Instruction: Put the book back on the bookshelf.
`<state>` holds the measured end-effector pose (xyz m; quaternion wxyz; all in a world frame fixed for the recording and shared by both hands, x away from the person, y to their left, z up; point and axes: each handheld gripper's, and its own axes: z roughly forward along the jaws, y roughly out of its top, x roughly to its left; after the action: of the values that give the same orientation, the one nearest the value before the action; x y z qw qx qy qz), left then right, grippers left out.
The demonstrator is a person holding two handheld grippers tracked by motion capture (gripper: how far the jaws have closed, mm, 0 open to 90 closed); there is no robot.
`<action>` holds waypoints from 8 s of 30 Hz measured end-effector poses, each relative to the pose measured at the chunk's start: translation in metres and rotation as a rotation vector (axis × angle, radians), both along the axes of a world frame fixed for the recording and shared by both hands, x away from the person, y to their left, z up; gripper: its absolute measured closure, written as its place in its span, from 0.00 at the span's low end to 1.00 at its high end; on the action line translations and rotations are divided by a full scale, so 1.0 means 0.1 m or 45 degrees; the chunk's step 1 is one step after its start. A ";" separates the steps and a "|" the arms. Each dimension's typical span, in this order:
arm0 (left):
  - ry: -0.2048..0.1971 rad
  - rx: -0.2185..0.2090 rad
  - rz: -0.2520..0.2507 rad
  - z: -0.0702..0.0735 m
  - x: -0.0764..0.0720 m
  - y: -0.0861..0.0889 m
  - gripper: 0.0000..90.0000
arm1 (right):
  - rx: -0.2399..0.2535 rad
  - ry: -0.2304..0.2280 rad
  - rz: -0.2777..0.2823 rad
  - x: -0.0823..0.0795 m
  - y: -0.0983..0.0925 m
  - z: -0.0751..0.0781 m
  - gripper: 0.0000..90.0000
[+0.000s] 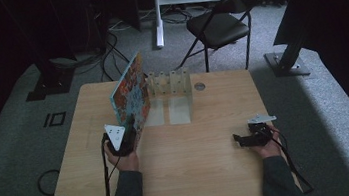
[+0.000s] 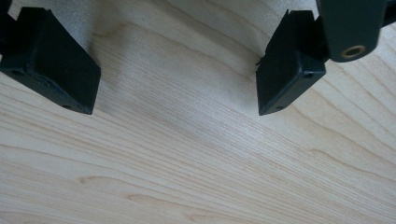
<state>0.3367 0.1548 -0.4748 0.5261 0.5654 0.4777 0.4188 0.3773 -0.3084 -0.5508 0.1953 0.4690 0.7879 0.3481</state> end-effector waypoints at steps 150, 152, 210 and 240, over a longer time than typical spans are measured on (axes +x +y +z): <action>0.095 0.014 -0.228 -0.14 -0.24 0.30 0.54 | -0.014 -0.003 0.004 0.00 0.01 0.00 0.15; 0.096 0.014 -0.239 -0.13 -0.25 0.32 0.54 | -0.014 -0.003 0.004 0.00 0.01 0.00 0.15; 0.345 0.165 -0.598 -0.20 -0.61 0.92 0.50 | -0.014 -0.003 0.004 0.00 0.01 0.00 0.15; 0.563 0.270 -0.543 -0.58 -0.38 1.10 0.50 | -0.015 -0.003 0.006 0.00 0.01 0.00 0.15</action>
<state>0.2992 0.2651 -0.5333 0.4235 0.7817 0.4049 0.2135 0.3774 -0.3072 -0.5510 0.1981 0.4655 0.7907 0.3447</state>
